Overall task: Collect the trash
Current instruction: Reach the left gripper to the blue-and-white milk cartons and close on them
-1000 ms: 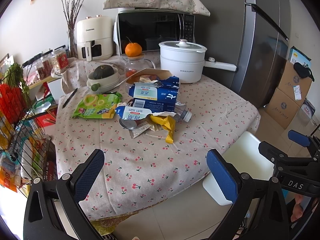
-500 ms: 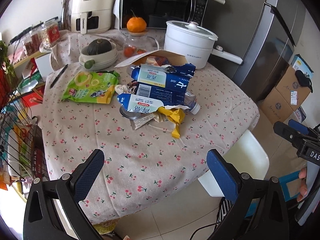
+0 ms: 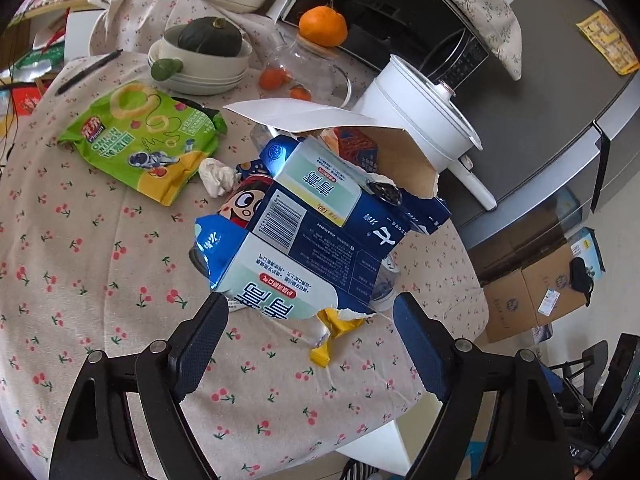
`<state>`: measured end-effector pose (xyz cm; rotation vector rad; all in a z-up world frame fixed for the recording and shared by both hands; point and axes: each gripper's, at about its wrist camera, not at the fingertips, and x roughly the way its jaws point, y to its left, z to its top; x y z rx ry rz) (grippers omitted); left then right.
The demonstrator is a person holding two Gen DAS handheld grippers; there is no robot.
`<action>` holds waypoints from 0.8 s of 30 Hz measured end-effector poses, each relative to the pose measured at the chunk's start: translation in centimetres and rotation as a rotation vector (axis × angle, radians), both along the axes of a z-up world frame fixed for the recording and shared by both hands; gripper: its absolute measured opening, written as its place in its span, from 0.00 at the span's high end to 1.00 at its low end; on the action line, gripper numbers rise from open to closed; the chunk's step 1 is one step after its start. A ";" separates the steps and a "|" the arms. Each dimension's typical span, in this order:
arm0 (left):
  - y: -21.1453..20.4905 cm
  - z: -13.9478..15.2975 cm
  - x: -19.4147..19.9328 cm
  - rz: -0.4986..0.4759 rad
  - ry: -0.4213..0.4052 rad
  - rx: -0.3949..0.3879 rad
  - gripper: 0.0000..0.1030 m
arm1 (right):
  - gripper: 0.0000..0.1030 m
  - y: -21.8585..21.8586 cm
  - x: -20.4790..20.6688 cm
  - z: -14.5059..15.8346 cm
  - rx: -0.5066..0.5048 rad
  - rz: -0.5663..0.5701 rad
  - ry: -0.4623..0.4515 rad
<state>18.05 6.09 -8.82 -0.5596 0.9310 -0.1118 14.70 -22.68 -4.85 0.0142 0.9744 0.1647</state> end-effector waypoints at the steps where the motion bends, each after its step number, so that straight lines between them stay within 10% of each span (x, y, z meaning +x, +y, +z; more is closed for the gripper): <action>1: 0.0 -0.5 0.5 0.019 0.005 -0.007 0.20 | 0.00 0.1 0.0 0.1 -0.020 0.008 -0.015; 11: -0.1 -1.3 1.6 0.104 -0.003 -0.106 0.83 | 0.00 0.4 0.8 -0.9 -0.065 0.050 -0.001; 24: 2.0 5.0 -5.4 -0.010 -0.137 -0.058 0.92 | 0.00 -0.1 0.9 -0.3 0.007 0.043 -0.028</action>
